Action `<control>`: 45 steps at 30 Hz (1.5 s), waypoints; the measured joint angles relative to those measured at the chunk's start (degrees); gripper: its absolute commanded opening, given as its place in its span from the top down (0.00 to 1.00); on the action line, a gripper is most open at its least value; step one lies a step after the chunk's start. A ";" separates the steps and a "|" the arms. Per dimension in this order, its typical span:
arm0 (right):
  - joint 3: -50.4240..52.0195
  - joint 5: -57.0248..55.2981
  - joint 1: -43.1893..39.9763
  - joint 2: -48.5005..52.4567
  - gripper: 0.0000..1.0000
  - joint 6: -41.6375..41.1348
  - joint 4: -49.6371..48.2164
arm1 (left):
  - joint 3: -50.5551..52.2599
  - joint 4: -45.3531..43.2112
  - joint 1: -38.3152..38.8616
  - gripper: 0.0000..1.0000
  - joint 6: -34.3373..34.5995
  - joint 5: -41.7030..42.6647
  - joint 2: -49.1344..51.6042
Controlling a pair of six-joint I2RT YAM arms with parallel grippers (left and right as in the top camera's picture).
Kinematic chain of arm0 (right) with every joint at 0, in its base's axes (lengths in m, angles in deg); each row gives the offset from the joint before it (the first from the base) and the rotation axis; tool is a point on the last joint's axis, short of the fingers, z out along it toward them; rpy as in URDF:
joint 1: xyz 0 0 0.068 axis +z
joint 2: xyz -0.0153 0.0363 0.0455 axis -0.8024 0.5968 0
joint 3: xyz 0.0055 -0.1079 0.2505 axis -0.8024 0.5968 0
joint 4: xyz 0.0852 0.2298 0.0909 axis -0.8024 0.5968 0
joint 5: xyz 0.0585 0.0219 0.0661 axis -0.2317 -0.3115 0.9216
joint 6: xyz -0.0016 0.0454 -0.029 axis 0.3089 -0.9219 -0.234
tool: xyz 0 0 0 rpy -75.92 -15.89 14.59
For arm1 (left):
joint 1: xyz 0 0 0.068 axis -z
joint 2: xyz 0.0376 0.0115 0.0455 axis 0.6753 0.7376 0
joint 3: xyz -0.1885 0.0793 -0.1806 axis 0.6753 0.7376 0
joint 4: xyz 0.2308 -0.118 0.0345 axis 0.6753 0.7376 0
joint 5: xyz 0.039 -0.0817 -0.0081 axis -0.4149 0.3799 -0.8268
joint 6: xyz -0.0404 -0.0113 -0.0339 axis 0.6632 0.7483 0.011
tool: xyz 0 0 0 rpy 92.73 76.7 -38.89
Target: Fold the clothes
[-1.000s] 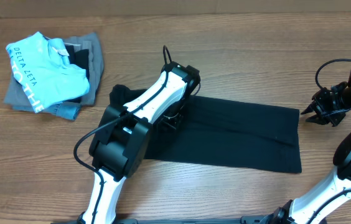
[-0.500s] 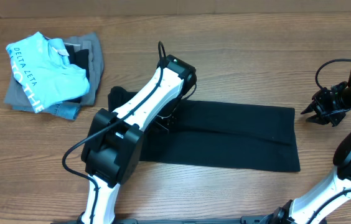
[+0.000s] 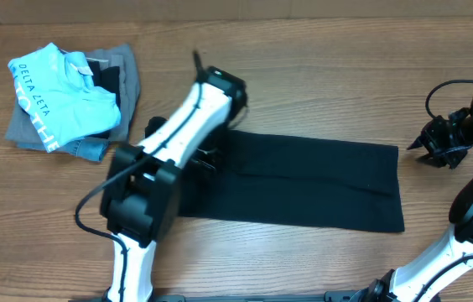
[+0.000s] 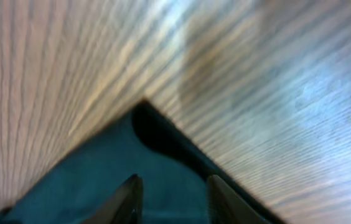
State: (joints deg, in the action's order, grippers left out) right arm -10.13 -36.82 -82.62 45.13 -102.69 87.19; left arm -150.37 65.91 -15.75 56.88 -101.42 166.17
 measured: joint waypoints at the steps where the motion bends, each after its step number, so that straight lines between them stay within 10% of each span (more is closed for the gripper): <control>1: 0.00 -0.09 0.00 0.00 0.64 0.22 -1.31 | -0.02 -1.44 -1.81 0.37 0.37 0.17 0.00; 10: 7.30 2.82 2.16 -0.33 0.64 8.07 -9.64 | -0.20 -15.28 -16.04 0.38 -1.14 12.44 0.00; 17: 13.51 5.05 5.68 -0.55 0.96 10.69 -15.63 | -0.22 -18.29 -20.48 0.43 -7.34 24.83 0.00; 33: 13.53 -10.60 5.66 -2.14 0.96 -2.45 -16.85 | 7.13 -27.78 -22.36 0.36 -8.02 23.69 0.00; 39: 13.53 -12.57 5.66 -2.25 0.96 -3.63 -17.35 | 7.08 -34.69 -28.52 0.56 -8.35 28.30 0.00; 45: 13.53 -13.00 5.66 -2.32 0.96 -3.98 -17.35 | 7.08 -34.25 -29.22 0.51 -9.62 36.68 0.00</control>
State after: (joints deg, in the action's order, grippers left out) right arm 3.40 -49.82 -76.95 42.82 -106.67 69.84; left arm -143.29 31.66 -44.98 47.26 -64.74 166.17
